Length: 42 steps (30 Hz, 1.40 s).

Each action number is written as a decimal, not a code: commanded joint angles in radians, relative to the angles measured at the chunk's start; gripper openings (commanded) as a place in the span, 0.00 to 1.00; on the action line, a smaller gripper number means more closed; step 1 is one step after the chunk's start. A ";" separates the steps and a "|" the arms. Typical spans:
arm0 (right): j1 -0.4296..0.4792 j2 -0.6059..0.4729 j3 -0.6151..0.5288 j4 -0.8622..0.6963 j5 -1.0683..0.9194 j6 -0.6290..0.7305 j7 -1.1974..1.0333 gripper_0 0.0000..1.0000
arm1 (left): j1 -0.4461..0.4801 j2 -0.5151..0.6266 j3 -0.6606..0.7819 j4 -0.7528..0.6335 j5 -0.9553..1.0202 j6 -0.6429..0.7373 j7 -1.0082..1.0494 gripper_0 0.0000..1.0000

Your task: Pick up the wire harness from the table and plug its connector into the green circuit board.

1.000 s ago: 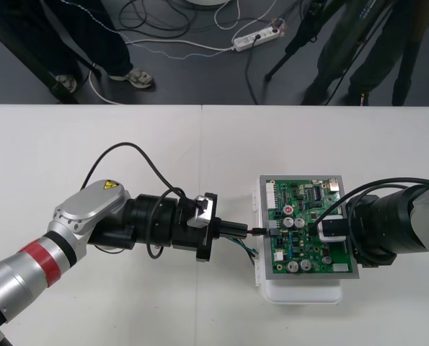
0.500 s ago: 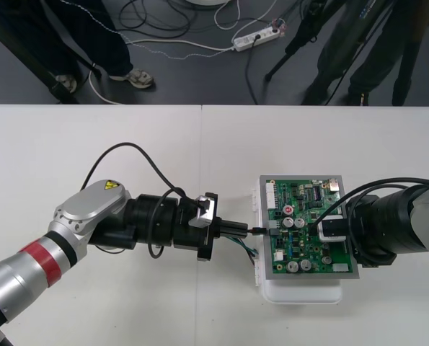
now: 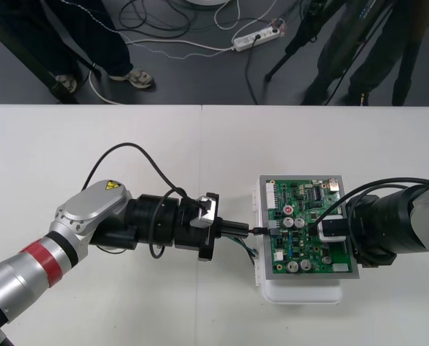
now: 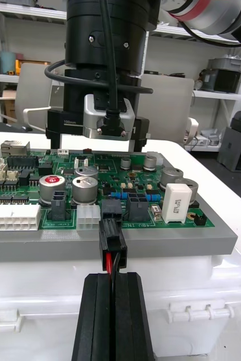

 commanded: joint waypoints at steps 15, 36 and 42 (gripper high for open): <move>-0.015 0.015 0.013 -0.029 -0.020 -0.005 -0.003 1.00 | -0.035 -0.048 -0.022 -0.045 -0.014 -0.002 -0.041 0.00; -0.015 0.015 0.013 -0.031 -0.020 -0.005 -0.003 1.00 | -0.046 -0.082 -0.021 -0.045 -0.030 0.036 -0.050 0.00; -0.015 0.014 0.012 -0.029 -0.019 -0.005 -0.003 1.00 | -0.047 -0.084 -0.021 -0.045 -0.030 0.053 -0.051 0.00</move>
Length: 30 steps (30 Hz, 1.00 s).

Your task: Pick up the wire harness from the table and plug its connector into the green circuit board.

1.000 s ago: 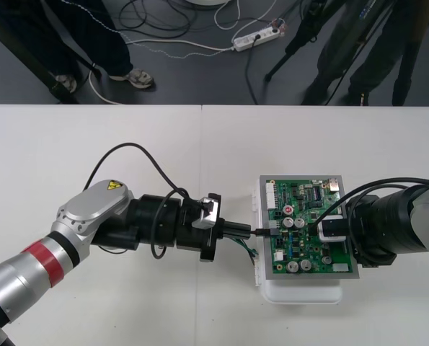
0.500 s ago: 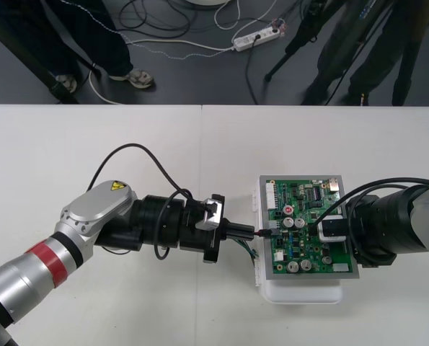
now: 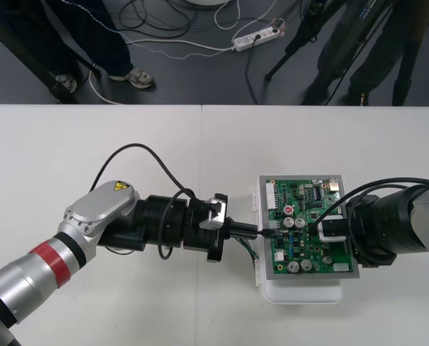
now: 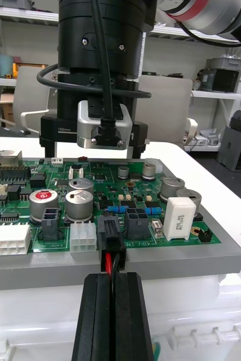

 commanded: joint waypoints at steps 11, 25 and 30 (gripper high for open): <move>-0.015 0.012 0.013 -0.029 -0.016 -0.004 -0.003 1.00 | -0.046 -0.052 -0.020 -0.037 -0.004 0.034 -0.051 0.00; -0.015 0.012 0.012 -0.029 -0.018 -0.004 -0.003 1.00 | -0.046 -0.041 -0.020 -0.037 0.007 0.034 -0.037 0.42; -0.015 0.012 0.012 -0.031 -0.016 -0.004 -0.003 1.00 | -0.046 -0.024 -0.017 -0.037 0.016 0.034 -0.030 1.00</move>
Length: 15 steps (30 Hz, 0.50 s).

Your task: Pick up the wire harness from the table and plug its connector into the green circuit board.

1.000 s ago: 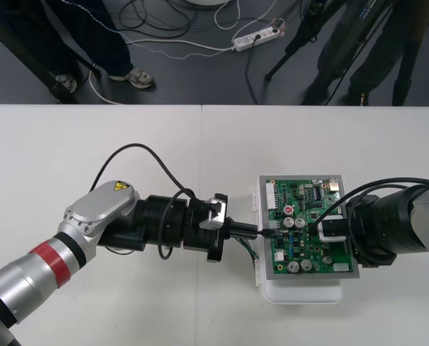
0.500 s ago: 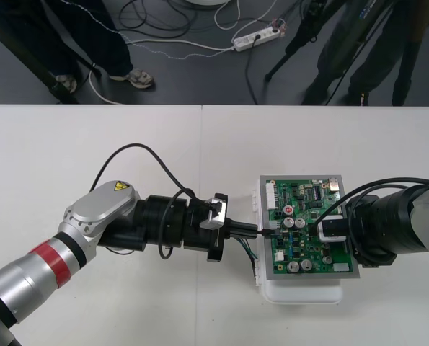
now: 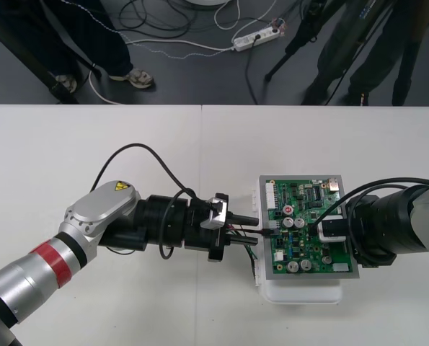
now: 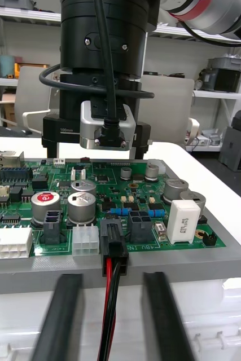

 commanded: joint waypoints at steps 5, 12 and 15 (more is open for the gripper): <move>-0.015 0.012 0.012 -0.031 -0.015 -0.004 -0.003 1.00 | -0.045 -0.001 -0.017 -0.037 0.033 0.019 -0.033 1.00; -0.015 0.012 0.008 -0.030 -0.015 -0.004 -0.003 1.00 | -0.045 0.022 -0.017 -0.037 0.058 0.007 -0.042 1.00; -0.015 0.012 0.007 -0.030 -0.015 -0.004 -0.003 1.00 | -0.044 0.039 -0.017 -0.037 0.070 0.001 -0.042 1.00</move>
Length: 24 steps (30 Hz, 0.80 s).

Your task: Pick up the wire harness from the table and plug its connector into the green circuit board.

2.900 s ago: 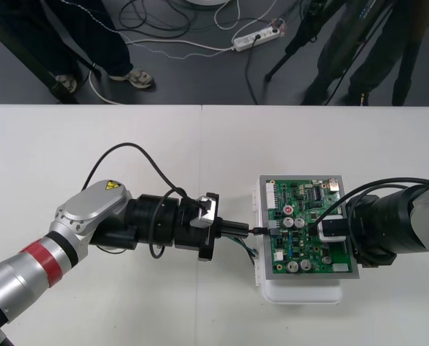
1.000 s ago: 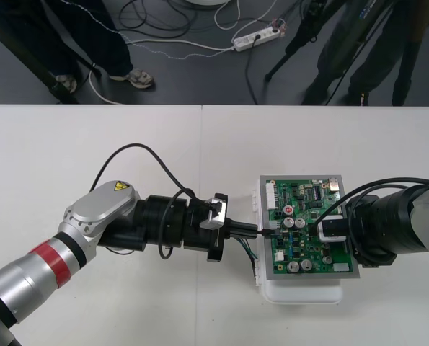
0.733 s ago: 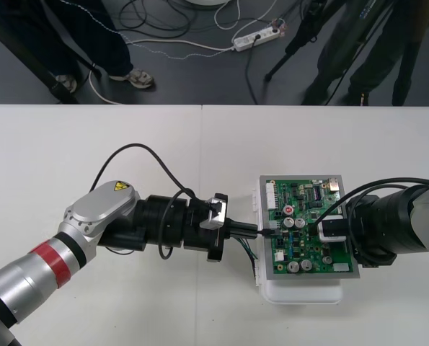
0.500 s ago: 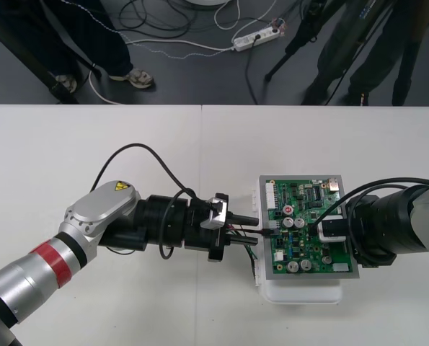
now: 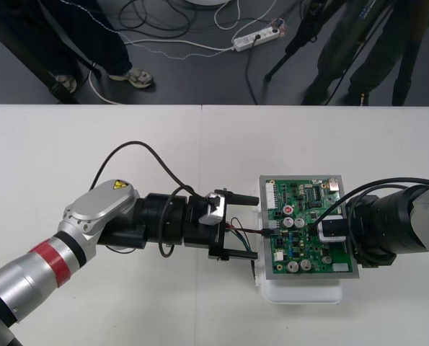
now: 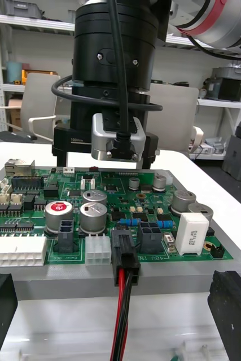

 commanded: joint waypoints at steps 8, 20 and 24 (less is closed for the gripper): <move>-0.019 0.001 -0.031 -0.030 -0.021 -0.004 0.013 1.00 | -0.034 0.129 -0.017 -0.058 0.062 -0.015 -0.037 1.00; -0.022 -0.124 -0.143 -0.014 -0.150 -0.004 0.059 1.00 | 0.019 0.270 0.015 -0.128 0.082 -0.035 -0.027 1.00; -0.022 -0.173 -0.203 0.030 -0.242 -0.004 0.103 1.00 | 0.059 0.287 0.098 -0.145 0.016 -0.080 -0.014 1.00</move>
